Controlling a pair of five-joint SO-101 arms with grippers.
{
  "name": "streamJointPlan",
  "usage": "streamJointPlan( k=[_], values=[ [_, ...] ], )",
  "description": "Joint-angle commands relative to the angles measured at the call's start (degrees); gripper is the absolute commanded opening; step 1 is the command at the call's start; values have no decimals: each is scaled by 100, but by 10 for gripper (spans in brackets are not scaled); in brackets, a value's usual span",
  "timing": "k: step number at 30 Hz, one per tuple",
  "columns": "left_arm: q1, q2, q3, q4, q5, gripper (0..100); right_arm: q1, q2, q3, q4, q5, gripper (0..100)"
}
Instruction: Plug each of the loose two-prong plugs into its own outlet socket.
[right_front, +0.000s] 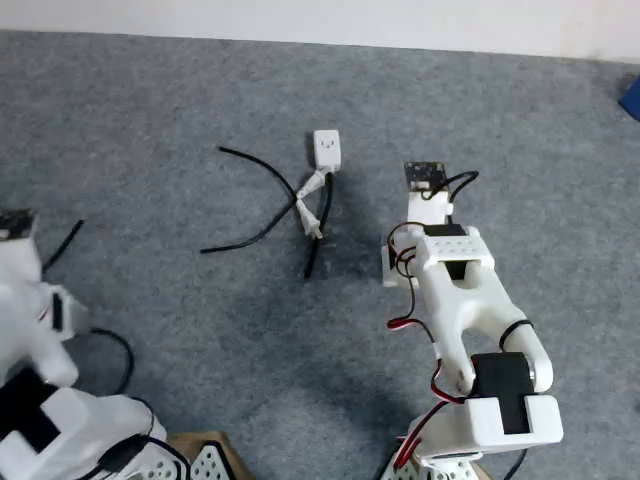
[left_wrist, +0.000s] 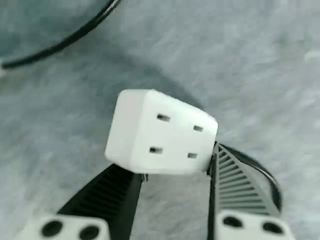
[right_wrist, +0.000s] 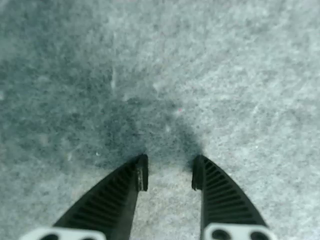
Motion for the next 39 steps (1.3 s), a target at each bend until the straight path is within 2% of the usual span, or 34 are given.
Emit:
streamJointPlan(
  k=[1, 5, 12, 17, 29, 33, 37, 39],
  values=[
    [-778, 40, 57, -123, -273, 189, -127, 31, -224, 31, 62, 152],
    [-1244, 40, 57, -149, -334, 189, -136, 31, -215, 31, 62, 152],
    [-1191, -4, 48, -35, -334, 189, -136, 31, -215, 31, 62, 152],
    [-954, -4, -145, 1705, -536, 193, -136, 31, -233, 31, 62, 152],
    [-1042, -13, -1024, 2004, -422, 192, -136, 4, -224, 31, 62, 152],
    [-1007, 4, -1815, 1644, 158, 191, -136, 4, -224, 31, 62, 152],
    [-681, 57, -1938, 290, 1108, 190, -136, 4, -215, 31, 62, 152],
    [-497, 57, -1789, -53, 1310, 190, -136, 4, -207, 31, 62, 152]
  ],
)
